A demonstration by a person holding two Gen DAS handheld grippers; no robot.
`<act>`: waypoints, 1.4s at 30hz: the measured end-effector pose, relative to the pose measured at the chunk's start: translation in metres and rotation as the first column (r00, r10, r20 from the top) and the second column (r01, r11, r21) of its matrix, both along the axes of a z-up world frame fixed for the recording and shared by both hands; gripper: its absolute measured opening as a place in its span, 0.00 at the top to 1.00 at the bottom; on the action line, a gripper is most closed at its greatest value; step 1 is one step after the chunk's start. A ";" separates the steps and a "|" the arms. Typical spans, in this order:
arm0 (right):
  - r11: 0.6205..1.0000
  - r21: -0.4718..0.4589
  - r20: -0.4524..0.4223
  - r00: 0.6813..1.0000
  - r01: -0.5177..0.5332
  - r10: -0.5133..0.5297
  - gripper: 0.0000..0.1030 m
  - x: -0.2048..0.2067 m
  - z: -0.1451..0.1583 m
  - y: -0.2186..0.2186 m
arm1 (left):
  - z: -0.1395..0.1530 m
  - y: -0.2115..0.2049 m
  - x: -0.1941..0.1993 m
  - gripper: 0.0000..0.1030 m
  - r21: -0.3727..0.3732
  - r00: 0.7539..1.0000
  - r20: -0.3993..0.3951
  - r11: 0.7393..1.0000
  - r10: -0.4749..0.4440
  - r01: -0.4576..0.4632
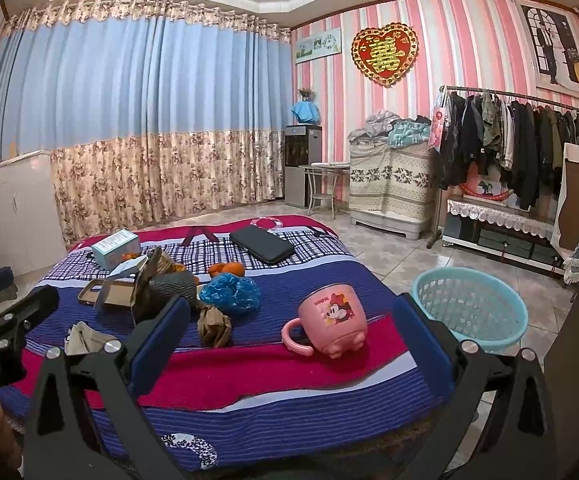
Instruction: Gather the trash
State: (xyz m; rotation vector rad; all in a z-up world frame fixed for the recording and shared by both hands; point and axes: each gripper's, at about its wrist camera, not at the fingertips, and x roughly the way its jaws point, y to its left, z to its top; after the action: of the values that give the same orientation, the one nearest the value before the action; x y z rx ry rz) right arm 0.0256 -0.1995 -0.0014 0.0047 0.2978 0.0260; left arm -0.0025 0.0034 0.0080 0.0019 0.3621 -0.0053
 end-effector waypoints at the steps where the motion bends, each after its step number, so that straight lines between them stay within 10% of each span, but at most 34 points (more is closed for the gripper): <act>1: 1.000 -0.001 -0.002 1.000 0.001 -0.001 0.04 0.000 0.000 0.000 | 0.000 0.000 0.000 0.05 0.000 1.000 0.000 1.000 0.000 0.000; 42: 1.000 0.009 -0.022 0.999 0.025 -0.024 0.04 0.009 -0.013 -0.003 | -0.018 0.008 0.012 0.05 -0.012 0.999 -0.035 1.000 0.011 -0.011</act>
State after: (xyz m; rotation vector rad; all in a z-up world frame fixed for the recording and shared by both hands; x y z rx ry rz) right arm 0.0351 -0.2028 -0.0142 0.0174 0.3191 0.0029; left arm 0.0090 0.0114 -0.0104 -0.0118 0.3975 0.0033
